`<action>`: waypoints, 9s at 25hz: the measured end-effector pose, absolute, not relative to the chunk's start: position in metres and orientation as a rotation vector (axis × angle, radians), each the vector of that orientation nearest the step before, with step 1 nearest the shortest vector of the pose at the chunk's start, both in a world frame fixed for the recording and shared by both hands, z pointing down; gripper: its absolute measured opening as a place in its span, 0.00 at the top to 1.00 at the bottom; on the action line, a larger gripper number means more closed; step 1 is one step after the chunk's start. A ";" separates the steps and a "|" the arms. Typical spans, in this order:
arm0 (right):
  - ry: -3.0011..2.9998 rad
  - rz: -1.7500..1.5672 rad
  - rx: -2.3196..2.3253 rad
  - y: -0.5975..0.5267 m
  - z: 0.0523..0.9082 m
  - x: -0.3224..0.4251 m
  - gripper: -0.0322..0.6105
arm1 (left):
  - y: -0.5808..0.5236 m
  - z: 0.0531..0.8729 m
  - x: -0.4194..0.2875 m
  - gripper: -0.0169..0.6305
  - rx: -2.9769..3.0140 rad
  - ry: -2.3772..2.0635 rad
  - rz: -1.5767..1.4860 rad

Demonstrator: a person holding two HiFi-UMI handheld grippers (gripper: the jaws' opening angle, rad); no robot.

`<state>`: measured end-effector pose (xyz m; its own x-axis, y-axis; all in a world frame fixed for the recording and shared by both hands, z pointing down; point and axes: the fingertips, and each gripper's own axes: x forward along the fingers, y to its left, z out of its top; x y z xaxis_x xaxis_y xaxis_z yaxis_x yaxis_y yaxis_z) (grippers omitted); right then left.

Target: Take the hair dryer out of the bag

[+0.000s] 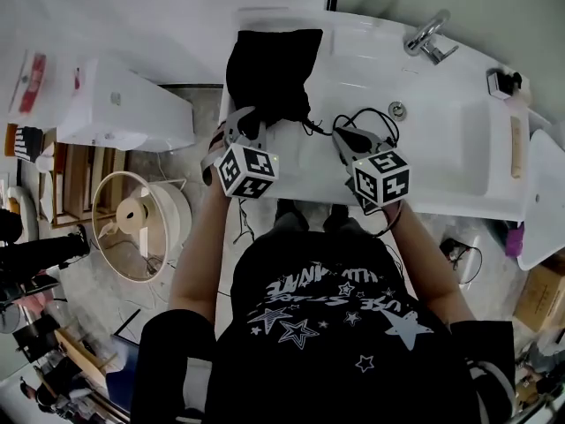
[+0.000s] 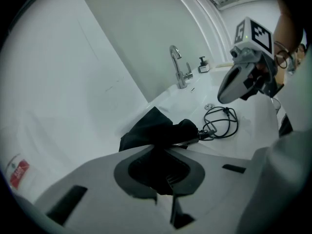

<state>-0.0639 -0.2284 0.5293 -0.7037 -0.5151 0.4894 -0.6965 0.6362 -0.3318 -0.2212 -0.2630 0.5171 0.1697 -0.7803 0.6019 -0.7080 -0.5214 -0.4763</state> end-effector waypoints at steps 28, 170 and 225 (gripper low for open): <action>-2.389 0.217 0.916 -0.283 0.559 -0.170 0.63 | -0.301 0.506 -0.212 0.93 -2.596 1.426 -1.186; -2.888 0.384 0.140 -0.112 0.428 -0.041 0.65 | -0.266 0.494 -0.249 0.93 -2.733 2.265 -0.655; -2.829 0.524 0.926 -0.037 0.413 -0.013 0.65 | -0.063 0.458 -0.187 0.76 -2.905 1.799 -0.507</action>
<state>-0.0125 -0.0374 0.4126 -0.8059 -0.5510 0.2167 -0.5920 0.7530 -0.2872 -0.1865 -0.0632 0.4579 0.4288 -0.8094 0.4013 -0.8998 -0.4223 0.1097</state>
